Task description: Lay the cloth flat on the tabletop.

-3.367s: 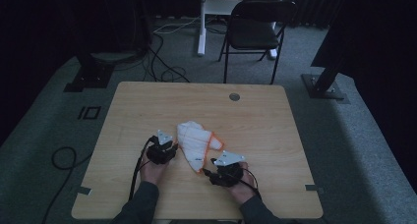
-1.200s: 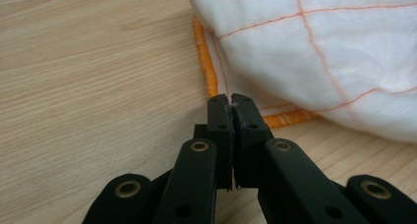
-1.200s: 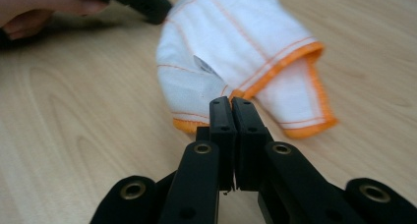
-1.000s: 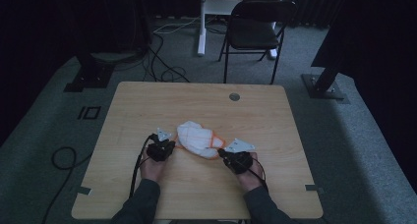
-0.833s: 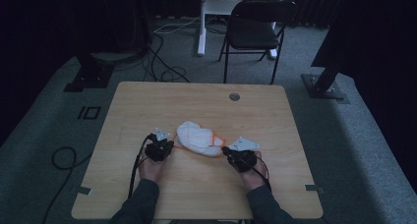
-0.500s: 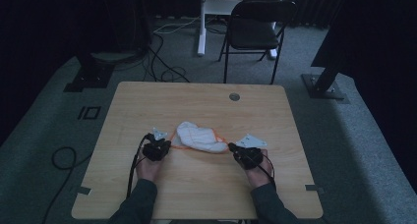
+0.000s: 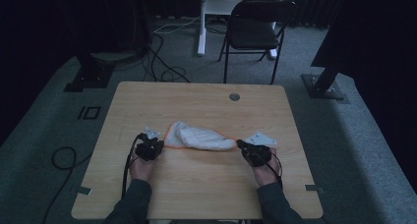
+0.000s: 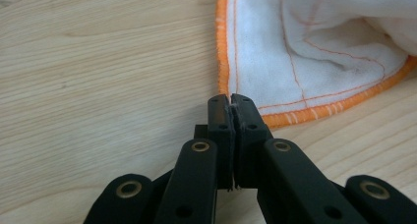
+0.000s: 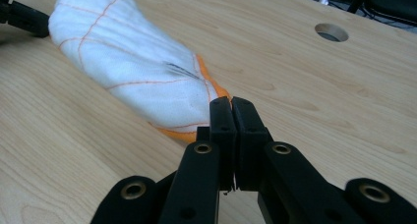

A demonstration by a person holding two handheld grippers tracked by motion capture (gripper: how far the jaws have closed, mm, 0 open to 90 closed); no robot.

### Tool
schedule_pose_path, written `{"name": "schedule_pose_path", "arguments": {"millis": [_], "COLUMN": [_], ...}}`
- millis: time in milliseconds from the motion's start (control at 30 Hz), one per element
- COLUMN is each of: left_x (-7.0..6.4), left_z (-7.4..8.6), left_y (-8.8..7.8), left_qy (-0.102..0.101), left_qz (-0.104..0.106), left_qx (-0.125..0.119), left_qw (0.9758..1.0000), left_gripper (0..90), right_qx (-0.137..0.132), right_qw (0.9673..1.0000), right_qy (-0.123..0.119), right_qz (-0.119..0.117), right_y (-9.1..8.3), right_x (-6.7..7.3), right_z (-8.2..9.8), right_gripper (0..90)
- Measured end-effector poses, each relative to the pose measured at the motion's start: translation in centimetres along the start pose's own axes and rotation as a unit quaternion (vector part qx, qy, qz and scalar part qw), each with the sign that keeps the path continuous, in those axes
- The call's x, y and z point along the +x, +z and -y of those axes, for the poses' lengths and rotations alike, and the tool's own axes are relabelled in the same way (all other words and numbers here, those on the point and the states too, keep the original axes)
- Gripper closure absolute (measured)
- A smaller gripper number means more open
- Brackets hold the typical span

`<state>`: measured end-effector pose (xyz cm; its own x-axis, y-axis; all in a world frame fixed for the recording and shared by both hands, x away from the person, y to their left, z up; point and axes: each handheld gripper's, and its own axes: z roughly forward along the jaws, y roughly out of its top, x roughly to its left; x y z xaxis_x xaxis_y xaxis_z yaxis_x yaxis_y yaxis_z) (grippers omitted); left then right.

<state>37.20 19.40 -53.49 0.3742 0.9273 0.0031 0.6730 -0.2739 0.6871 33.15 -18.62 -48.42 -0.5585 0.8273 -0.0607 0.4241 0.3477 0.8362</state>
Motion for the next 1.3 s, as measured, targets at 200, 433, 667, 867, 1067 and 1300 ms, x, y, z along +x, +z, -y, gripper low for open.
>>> {"name": "schedule_pose_path", "arguments": {"millis": [200, 433, 667, 867, 1067, 1300], "left_x": [0.9, 0.3, -1.8, -4.1, -6.1, -6.6], "left_z": [-0.2, -0.4, -1.1, -1.3, -1.8, -2.0], "left_y": [0.0, -0.3, -0.7, 0.0, 0.8, 1.8], "left_qy": [-0.008, -0.011, 0.015, 0.040, 0.064, 0.065], "left_qz": [-0.011, -0.004, 0.027, 0.055, 0.065, 0.055], "left_qx": [0.007, 0.003, -0.018, -0.017, -0.022, -0.016], "left_qw": [0.9999, 0.9999, 0.9994, 0.9975, 0.9956, 0.9962], "left_gripper": [88.9, 87.3, 82.9, 79.1, 71.1, 75.1], "right_qx": [0.001, 0.003, 0.002, 0.003, 0.004, 0.003], "right_qw": [1.0000, 1.0000, 1.0000, 1.0000, 1.0000, 1.0000], "right_qy": [0.002, -0.004, -0.005, -0.005, -0.004, 0.001], "right_qz": [0.007, 0.006, 0.003, 0.002, 0.000, 0.002], "right_y": [0.0, 0.2, 0.5, 0.6, 0.6, 0.7], "right_x": [-0.5, -0.4, -0.2, -0.2, -0.3, -0.5], "right_z": [-0.2, -0.4, -0.6, -0.6, -0.6, -0.6], "right_gripper": [89.1, 89.1, 89.1, 89.0, 89.1, 89.0]}}
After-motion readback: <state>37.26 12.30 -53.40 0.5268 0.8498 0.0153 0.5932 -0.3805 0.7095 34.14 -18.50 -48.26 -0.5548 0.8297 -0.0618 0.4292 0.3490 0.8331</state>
